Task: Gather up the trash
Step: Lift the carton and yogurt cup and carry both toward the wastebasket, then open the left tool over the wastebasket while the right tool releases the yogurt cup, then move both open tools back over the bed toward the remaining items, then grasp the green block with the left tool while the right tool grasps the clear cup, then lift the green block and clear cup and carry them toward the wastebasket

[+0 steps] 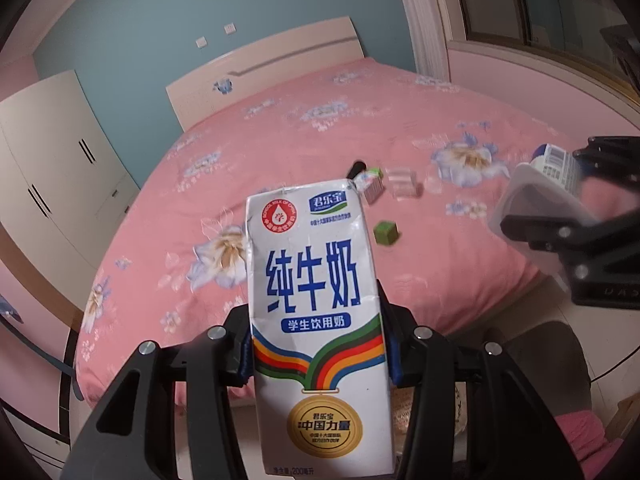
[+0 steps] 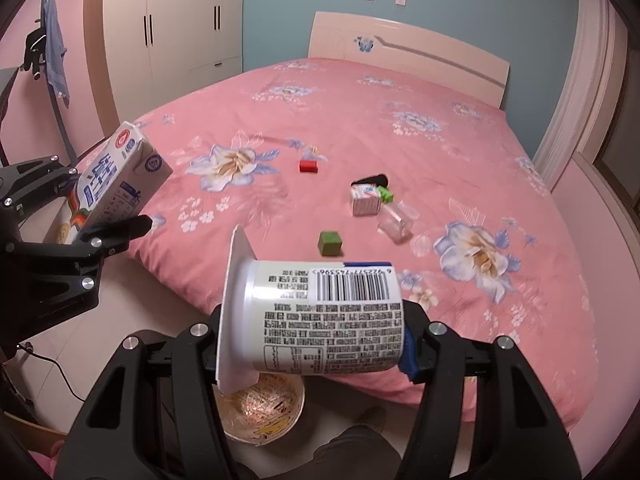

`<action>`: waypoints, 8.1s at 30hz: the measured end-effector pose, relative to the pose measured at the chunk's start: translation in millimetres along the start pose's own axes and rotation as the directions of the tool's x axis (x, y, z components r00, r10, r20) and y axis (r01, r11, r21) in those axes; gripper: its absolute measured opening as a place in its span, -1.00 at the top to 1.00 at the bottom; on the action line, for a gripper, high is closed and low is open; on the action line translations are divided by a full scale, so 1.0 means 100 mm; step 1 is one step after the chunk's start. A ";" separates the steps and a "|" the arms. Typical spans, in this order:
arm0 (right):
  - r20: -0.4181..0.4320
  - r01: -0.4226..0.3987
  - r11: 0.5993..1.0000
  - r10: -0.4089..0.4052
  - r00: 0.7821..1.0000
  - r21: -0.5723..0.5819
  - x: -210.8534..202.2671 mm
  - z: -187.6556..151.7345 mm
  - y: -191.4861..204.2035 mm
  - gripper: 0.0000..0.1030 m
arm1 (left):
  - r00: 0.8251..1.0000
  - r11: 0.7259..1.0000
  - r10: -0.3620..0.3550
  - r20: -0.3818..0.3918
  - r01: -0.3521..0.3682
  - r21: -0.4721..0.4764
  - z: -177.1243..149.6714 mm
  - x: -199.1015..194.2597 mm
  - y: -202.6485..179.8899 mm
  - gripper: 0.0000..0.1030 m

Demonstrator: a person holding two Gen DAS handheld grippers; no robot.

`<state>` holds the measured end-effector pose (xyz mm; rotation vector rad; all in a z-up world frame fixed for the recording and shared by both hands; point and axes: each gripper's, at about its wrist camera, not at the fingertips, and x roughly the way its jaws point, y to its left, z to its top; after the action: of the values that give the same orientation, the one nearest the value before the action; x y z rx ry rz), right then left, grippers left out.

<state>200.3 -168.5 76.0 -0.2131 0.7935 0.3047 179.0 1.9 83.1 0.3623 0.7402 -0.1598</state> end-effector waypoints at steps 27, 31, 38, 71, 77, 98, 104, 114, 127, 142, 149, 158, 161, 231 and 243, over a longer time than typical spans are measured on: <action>-0.316 -0.136 0.990 0.138 0.939 0.028 1.27 -1.08 0.33 -0.17 | 0.932 0.984 -0.178 -0.314 0.173 -0.045 -1.22 1.24 -0.47 0.03; -0.368 -0.151 0.988 0.152 0.917 0.033 1.46 -1.27 0.38 -0.17 | 0.913 0.979 -0.201 -0.355 0.193 -0.059 -1.37 1.41 -0.54 0.03; -0.457 -0.185 0.980 0.195 0.868 0.066 1.85 -1.59 0.46 -0.17 | 0.862 0.968 -0.252 -0.439 0.234 -0.096 -1.65 1.75 -0.66 0.03; -0.779 -0.224 0.957 0.281 0.561 0.184 3.64 -2.84 0.80 -0.18 | 0.555 0.896 -0.442 -0.705 0.236 -0.377 -2.68 3.43 -1.13 0.02; -0.787 -0.225 0.951 0.302 0.538 0.211 3.78 -2.94 0.85 -0.18 | 0.500 0.875 -0.480 -0.721 0.214 -0.434 -2.84 3.62 -1.17 0.01; -0.796 -0.205 0.957 0.283 0.535 0.203 3.79 -2.97 0.82 -0.42 | 0.487 0.868 -0.488 -0.725 0.182 -0.462 -2.85 3.68 -1.11 -0.38; -0.778 -0.219 0.962 0.262 0.572 0.163 3.49 -2.79 0.80 -0.42 | 0.515 0.867 -0.491 -0.703 0.211 -0.451 -2.73 3.36 -1.03 -0.38; -0.718 -0.215 0.971 0.223 0.659 0.104 2.85 -2.46 0.62 -0.42 | 0.639 0.903 -0.429 -0.638 0.284 -0.323 -2.33 2.63 -1.00 -0.38; -0.531 -0.176 0.981 0.190 0.826 0.077 1.93 -1.81 0.25 -0.42 | 0.857 0.945 -0.322 -0.402 0.265 -0.191 -1.48 1.58 -0.75 -0.44; -0.309 -0.105 0.994 0.106 0.945 0.020 1.00 -0.89 -0.20 -0.47 | 0.956 0.968 -0.246 -0.161 0.232 -0.099 -0.52 0.78 -0.56 -0.68; -0.231 -0.065 0.998 0.064 0.971 0.006 0.87 -0.60 -0.32 -0.58 | 0.975 0.977 -0.208 -0.082 0.203 -0.060 -0.24 0.62 -0.55 -0.81; -0.167 -0.027 1.000 0.028 0.985 0.010 0.82 -0.20 -0.62 -0.58 | 0.974 0.974 -0.219 -0.053 0.216 -0.062 0.05 0.73 -0.53 -0.81; -0.146 -0.012 1.000 0.011 0.989 -0.009 0.82 -0.05 -0.68 -0.58 | 0.975 0.975 -0.216 -0.051 0.213 -0.058 0.13 0.78 -0.52 -0.81; -0.276 -0.103 0.988 0.068 0.959 -0.113 3.35 0.83 -1.43 0.03 | 0.901 0.938 -0.347 -0.262 0.336 -0.085 0.60 2.80 -0.54 0.26; -0.154 -0.044 0.989 0.022 0.988 -0.143 2.31 1.06 -1.21 0.03 | 0.958 0.972 -0.237 -0.164 0.234 -0.035 0.88 2.04 -0.26 0.26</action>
<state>465.1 -206.6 -10.7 -0.3647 0.9269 0.3819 376.0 -59.1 -2.9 0.2743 0.9501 -0.3517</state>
